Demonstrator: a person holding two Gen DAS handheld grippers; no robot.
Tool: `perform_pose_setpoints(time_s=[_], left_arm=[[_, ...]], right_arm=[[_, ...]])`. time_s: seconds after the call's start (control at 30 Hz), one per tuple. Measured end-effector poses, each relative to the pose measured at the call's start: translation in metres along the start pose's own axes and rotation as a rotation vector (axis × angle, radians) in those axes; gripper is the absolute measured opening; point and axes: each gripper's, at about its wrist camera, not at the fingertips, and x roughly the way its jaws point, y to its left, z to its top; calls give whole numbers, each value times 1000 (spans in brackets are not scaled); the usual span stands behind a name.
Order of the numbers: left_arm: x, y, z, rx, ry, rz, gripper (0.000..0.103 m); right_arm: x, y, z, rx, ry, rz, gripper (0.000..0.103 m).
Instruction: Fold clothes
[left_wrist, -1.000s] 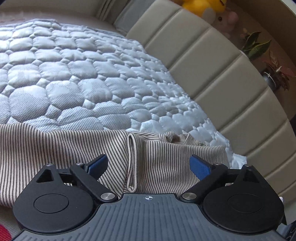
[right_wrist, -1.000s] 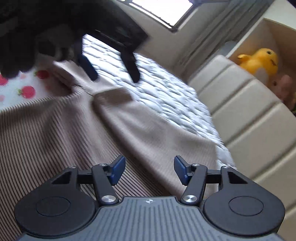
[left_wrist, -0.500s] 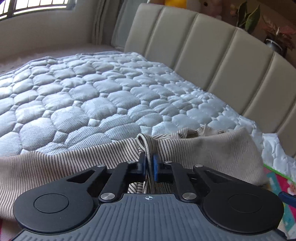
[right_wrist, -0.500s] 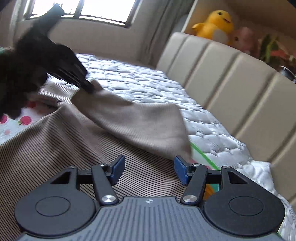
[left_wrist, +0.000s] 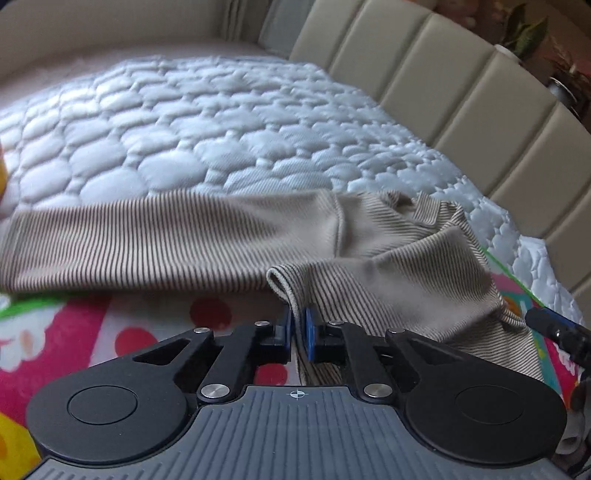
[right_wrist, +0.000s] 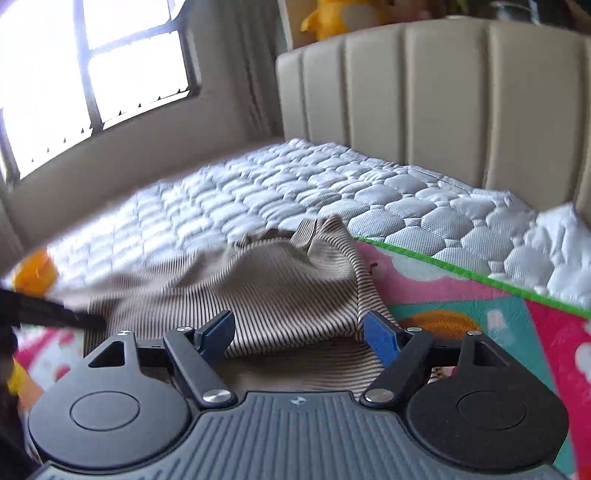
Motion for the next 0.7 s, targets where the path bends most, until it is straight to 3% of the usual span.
perform_pose_setpoints(time_s=[0.13, 0.17, 0.2, 0.23, 0.37, 0.47, 0.53, 0.57, 0.6, 0.63, 0.7], left_arm=[[8, 10, -2, -52, 24, -57, 9], [10, 12, -3, -64, 28, -71, 10], [12, 14, -3, -75, 33, -86, 12], [14, 16, -4, -87, 38, -100, 20], [22, 23, -5, -139, 55, -166, 58], [30, 22, -4, -138, 62, -196, 66], [34, 20, -4, -121, 60, -191, 63], [35, 19, -4, -112, 54, -187, 59], [32, 18, -4, -99, 33, -188, 54], [29, 18, -3, -86, 8, -191, 43], [26, 15, 0, -49, -30, -175, 39]], right_arm=[[7, -3, 1, 14, 2, -21, 74], [11, -2, 8, -16, -16, -53, 69], [15, 0, 14, -47, -33, -84, 55], [25, 2, 24, -86, -47, -112, 50], [70, 3, 64, -182, -75, -164, 50], [116, -5, 81, -152, -15, -165, 52], [126, -9, 75, -164, -9, -190, 53], [130, -11, 72, -170, -7, -202, 46], [135, -13, 68, -177, -4, -215, 29], [140, -15, 65, -183, -2, -227, 23], [146, -29, 61, -169, 22, -268, 23]])
